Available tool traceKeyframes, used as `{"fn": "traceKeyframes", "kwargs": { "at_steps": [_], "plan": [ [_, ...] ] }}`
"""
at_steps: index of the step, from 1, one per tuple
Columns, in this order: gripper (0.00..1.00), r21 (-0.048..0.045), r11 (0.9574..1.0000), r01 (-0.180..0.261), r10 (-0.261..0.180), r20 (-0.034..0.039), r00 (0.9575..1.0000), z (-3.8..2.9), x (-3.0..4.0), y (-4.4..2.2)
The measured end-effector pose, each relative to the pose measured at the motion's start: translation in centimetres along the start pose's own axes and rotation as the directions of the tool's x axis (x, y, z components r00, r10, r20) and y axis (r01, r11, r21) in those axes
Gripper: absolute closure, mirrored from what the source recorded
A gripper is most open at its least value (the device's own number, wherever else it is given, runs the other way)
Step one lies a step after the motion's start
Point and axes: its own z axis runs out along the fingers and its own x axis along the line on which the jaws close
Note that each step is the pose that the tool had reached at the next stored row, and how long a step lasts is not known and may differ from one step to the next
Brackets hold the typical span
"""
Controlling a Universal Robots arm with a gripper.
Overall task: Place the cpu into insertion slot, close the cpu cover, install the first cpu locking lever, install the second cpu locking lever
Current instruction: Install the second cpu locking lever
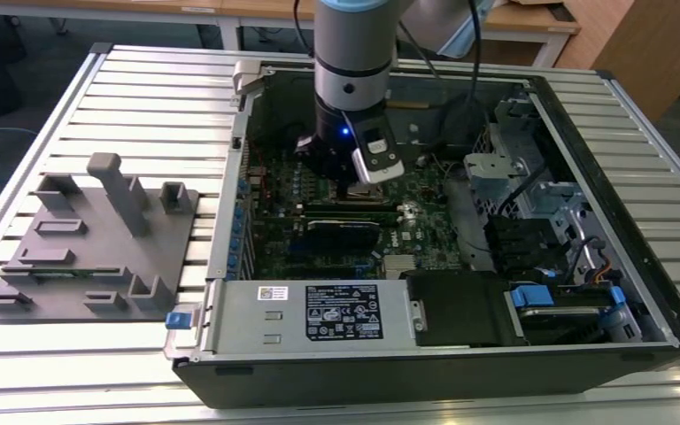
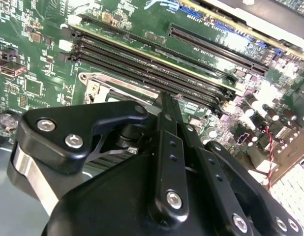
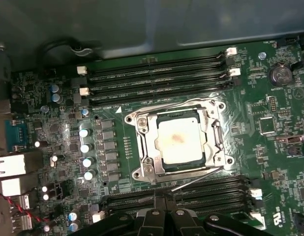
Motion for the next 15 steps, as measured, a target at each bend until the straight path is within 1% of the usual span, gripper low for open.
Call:
{"fn": "traceKeyframes", "kwargs": {
  "at_steps": [3, 6, 10, 15],
  "plan": [
    [0.90, -0.0022, 0.9999, 0.013, -0.013, -0.0010, 0.9999, 0.34, 0.01, -0.02],
    [0.90, -0.0021, 0.9998, 0.019, -0.019, -0.0014, 0.9998, 0.39, 0.01, -0.02],
    [0.90, -0.0034, 0.9998, 0.019, -0.019, -0.0015, 0.9998, 0.48, 0.10, 0.18],
    [0.90, -0.0051, 0.9996, 0.028, -0.028, -0.0022, 0.9996, 0.73, 0.36, 0.22]
  ]
}}
